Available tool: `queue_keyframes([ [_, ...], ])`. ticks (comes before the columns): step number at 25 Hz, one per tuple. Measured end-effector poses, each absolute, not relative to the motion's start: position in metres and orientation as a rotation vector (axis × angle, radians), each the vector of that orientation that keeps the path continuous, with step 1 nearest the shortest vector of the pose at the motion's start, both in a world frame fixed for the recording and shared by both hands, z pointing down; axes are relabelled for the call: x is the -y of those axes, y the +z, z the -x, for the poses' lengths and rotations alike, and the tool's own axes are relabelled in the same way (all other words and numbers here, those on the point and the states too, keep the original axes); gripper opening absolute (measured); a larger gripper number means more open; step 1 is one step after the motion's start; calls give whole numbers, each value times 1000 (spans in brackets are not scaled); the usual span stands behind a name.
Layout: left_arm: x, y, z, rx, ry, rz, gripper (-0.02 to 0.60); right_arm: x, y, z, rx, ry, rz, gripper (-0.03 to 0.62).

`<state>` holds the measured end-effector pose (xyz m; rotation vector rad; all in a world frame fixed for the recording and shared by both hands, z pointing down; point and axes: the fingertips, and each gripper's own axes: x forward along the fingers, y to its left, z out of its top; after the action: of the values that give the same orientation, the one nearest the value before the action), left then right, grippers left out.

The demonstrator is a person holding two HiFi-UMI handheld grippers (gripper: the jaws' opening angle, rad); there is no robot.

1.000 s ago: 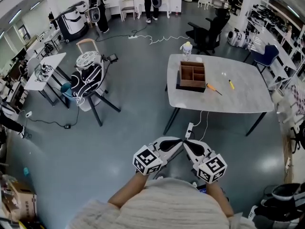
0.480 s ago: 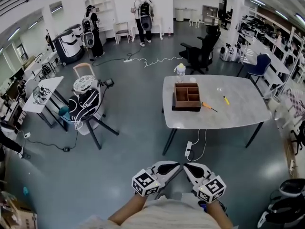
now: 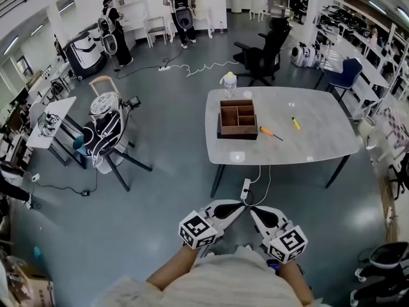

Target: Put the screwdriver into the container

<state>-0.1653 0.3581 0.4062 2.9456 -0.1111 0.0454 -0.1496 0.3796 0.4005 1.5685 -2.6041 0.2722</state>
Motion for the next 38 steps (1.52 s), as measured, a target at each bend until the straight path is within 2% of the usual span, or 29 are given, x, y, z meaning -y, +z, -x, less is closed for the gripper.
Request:
queue_keyframes([
  [7,-350,394,75,87,24,-2964,15,-372,388,63,2586,258,-1554,12],
  [13,-341,399,43,135,50,-2964,15,-365,388,14,2591,291,-1590,12],
  [24,-288,421,34,269,81,-2915,15,-322,407,-2,2620,323,-1471,12],
  [38,-137,428,-5,262,109,-2930,15,-161,410,-45,2628,336,-1432,14],
])
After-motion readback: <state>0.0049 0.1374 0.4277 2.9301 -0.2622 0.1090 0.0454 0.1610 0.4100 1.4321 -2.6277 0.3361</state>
